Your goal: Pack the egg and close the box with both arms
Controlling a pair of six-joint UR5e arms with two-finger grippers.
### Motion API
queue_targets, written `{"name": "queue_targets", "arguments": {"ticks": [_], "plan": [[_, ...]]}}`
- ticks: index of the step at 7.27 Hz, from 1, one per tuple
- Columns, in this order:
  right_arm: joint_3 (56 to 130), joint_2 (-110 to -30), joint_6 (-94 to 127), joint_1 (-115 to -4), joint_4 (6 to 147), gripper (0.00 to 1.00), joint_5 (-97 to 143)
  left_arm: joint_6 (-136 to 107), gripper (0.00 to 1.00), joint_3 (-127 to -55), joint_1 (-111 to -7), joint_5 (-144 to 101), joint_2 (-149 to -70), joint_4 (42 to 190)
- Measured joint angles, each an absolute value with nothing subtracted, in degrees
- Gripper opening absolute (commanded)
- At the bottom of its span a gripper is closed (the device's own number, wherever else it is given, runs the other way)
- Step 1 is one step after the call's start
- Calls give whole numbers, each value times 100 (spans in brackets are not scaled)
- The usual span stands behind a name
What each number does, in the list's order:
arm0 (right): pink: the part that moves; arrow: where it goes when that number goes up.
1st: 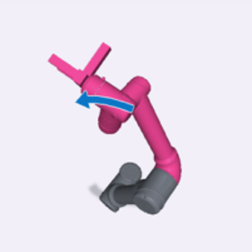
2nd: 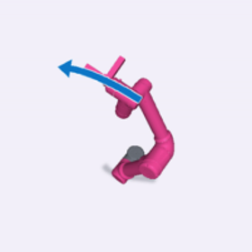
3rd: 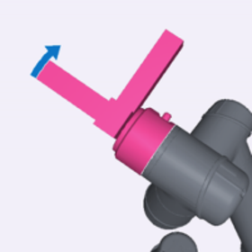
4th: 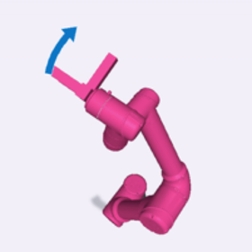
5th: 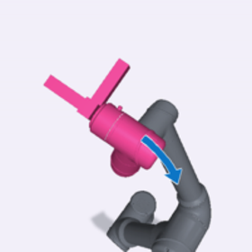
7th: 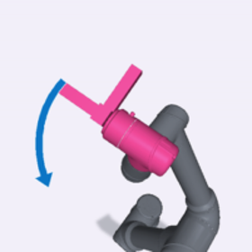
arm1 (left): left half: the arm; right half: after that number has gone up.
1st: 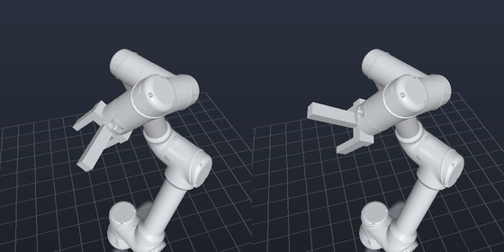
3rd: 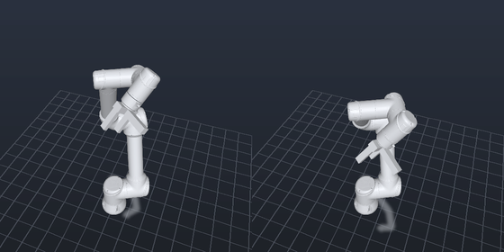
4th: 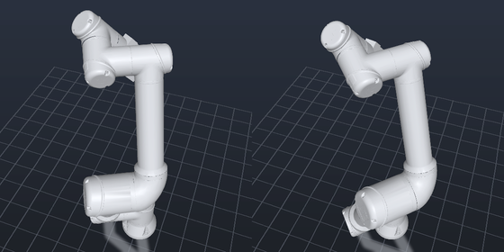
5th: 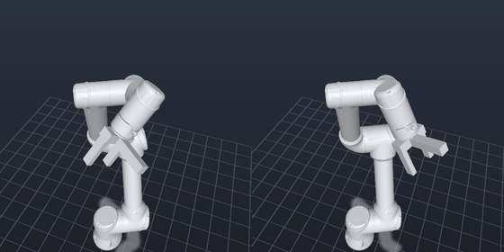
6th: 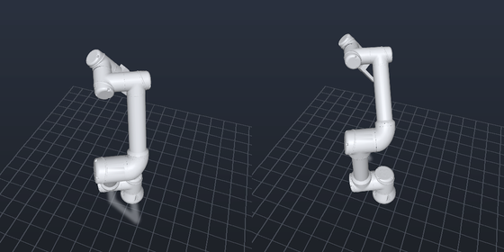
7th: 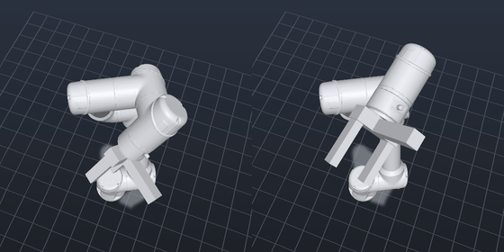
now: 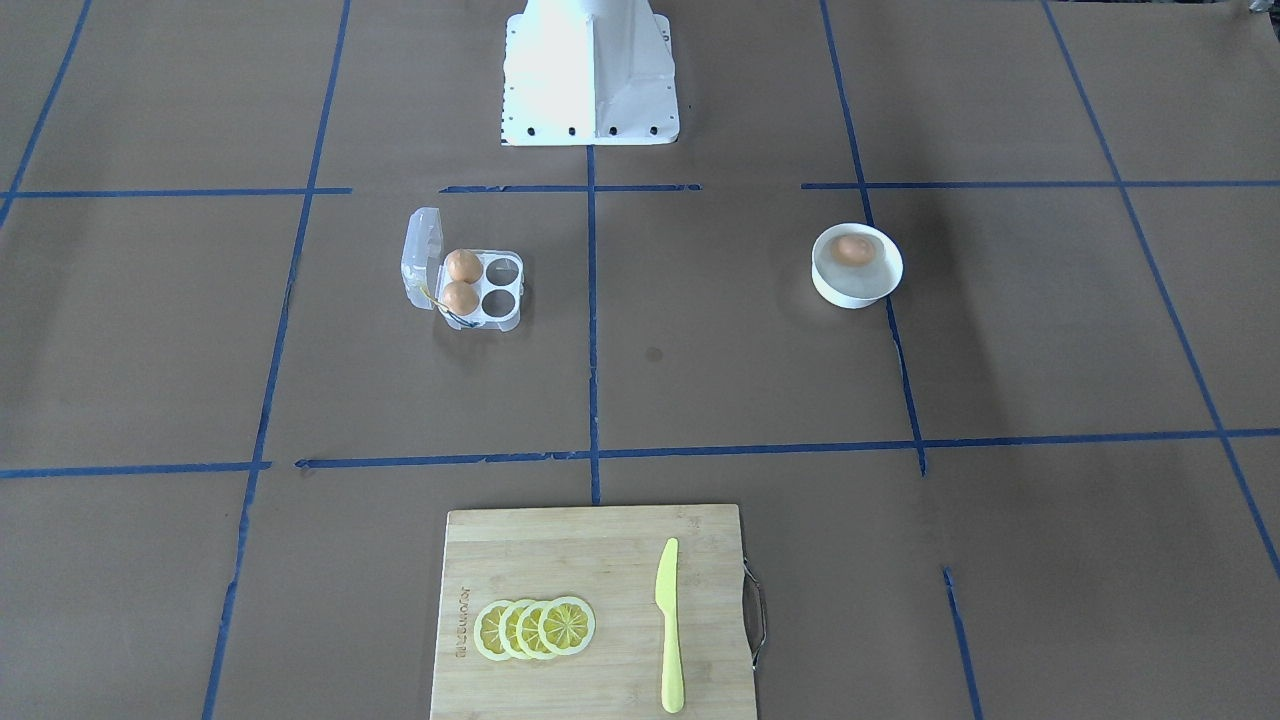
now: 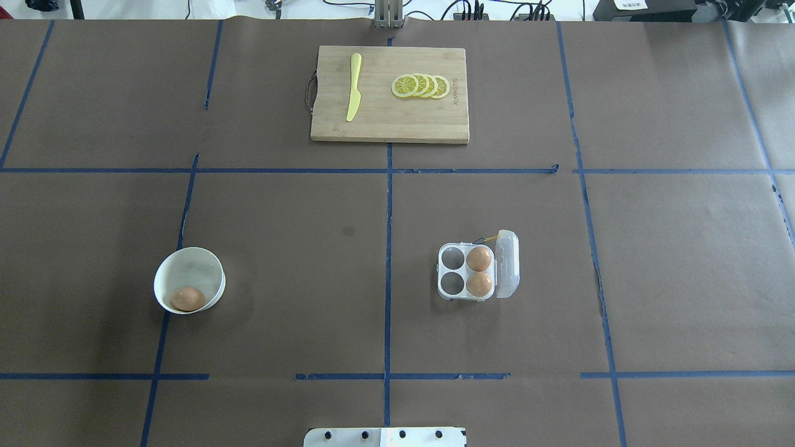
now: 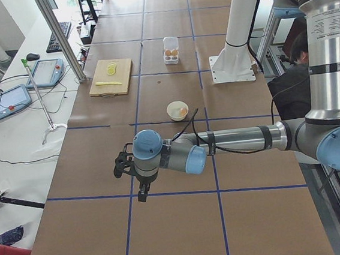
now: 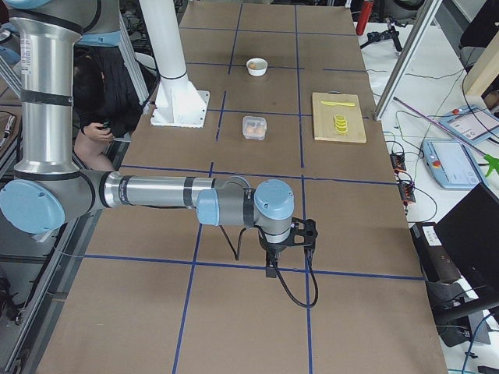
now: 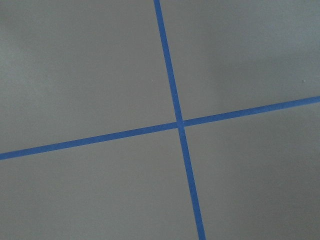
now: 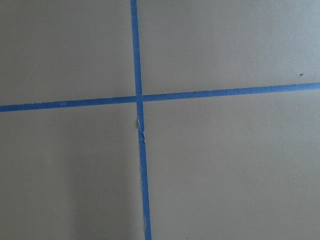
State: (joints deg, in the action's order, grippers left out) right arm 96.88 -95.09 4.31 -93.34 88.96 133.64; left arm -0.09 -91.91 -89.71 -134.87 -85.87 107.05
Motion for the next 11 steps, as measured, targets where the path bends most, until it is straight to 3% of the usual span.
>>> {"name": "queue_targets", "arguments": {"ticks": [6,9,11], "plan": [[9703,-9508,453,-9334,8894,100,13502,-721,100,-9721,-8756,-13683,-9151,10854],[9746,-9465,450,-9296,8900,100,13532,-2641,100,-10102,-7662,-14134,-9650,10890],[9765,-9416,454,-9277,8897,100,13537,-4544,100,-10791,-6590,-13555,-9710,10907]]}}
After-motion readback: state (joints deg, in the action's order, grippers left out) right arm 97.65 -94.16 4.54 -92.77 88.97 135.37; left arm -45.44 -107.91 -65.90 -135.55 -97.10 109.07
